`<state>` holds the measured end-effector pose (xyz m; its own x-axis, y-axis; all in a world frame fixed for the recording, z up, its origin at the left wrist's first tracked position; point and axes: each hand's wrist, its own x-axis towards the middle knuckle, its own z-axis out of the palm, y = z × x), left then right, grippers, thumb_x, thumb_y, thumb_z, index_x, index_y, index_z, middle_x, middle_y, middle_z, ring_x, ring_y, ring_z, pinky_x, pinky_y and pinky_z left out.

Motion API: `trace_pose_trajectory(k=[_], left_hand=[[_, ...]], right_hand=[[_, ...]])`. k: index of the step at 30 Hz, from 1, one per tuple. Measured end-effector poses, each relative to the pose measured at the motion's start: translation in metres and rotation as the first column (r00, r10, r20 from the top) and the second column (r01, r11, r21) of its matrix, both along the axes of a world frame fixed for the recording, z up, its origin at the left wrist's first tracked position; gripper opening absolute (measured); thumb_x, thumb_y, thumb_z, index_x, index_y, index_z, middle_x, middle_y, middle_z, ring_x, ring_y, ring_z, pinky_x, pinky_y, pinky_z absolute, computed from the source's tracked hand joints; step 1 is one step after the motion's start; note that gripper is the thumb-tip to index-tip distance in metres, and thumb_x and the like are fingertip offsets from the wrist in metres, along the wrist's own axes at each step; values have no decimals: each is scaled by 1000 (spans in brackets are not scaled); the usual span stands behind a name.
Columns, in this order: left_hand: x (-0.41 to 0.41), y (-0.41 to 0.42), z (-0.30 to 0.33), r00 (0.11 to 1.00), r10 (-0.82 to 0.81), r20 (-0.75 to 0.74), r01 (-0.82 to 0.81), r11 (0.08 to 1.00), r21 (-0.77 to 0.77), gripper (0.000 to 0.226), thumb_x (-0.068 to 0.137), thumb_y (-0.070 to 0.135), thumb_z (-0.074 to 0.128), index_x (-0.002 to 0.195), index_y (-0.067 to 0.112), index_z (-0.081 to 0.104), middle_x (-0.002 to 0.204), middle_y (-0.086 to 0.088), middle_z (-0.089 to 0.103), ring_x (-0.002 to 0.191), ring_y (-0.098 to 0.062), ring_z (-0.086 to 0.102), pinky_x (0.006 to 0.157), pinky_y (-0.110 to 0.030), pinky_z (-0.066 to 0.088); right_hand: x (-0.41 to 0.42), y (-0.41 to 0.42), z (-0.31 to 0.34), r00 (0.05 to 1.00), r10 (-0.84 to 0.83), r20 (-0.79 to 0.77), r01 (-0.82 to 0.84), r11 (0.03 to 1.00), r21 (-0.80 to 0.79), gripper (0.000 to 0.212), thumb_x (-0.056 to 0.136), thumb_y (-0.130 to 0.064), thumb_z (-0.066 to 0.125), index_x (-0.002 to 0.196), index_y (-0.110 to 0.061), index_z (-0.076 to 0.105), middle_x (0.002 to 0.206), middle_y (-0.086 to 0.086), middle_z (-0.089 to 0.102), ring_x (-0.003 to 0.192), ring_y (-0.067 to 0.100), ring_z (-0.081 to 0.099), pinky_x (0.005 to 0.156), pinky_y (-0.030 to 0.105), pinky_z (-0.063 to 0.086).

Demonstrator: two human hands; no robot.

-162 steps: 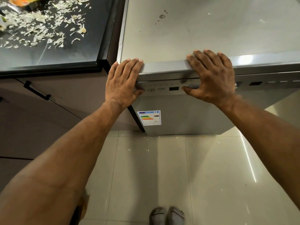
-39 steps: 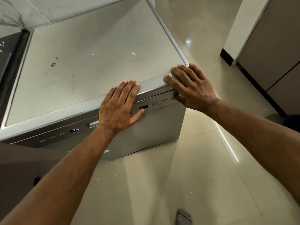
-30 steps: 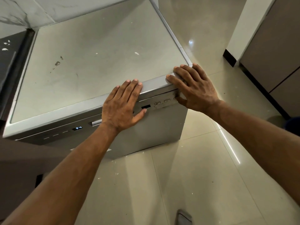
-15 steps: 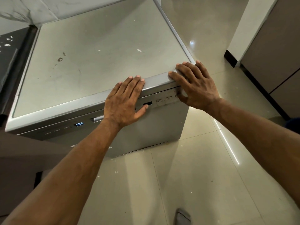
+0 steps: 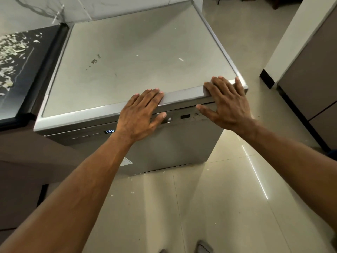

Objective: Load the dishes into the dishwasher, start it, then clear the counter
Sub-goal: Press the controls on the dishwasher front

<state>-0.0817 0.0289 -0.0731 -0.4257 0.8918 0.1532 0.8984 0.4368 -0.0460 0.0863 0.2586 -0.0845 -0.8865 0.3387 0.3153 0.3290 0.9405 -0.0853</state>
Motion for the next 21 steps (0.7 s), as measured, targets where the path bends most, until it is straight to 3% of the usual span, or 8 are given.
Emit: trace_pose_trajectory(k=[4, 9, 13, 21], left_hand=[[-28, -45, 2, 994, 98, 53, -97, 995, -11, 68, 95, 59, 19, 154, 24, 19, 161, 3, 19, 148, -16, 16, 119, -36, 9], [-66, -98, 9, 974, 192, 118, -192, 981, -15, 66, 95, 62, 14, 153, 32, 19, 161, 11, 15, 149, -13, 12, 120, -38, 11], [-98, -128, 15, 924, 315, 218, -311, 949, -53, 62, 97, 63, 16, 153, 36, 14, 162, 13, 8, 149, -10, 5, 120, -40, 6], [-137, -154, 22, 908, 341, 243, -313, 938, -148, 69, 90, 74, 13, 152, 44, 3, 162, 16, -2, 149, -9, -3, 121, -44, 1]], right_hand=[[-37, -27, 15, 981, 94, 172, -84, 994, -64, 82, 88, -77, 10, 148, -24, 28, 158, 6, 24, 147, 25, 17, 120, 51, 10], [-86, -67, 27, 936, 122, 330, -93, 991, -100, 88, 83, -79, 4, 156, -28, 6, 164, 2, 0, 151, 21, 0, 121, 51, 3], [-113, -90, 30, 925, 75, 371, -36, 993, -112, 91, 82, -80, 2, 156, -28, 0, 164, 2, -5, 151, 22, -4, 120, 54, 1], [-160, -123, 30, 916, 20, 402, 26, 994, -109, 91, 83, -84, 7, 156, -29, 0, 164, 0, -7, 151, 22, -6, 118, 58, 0]])
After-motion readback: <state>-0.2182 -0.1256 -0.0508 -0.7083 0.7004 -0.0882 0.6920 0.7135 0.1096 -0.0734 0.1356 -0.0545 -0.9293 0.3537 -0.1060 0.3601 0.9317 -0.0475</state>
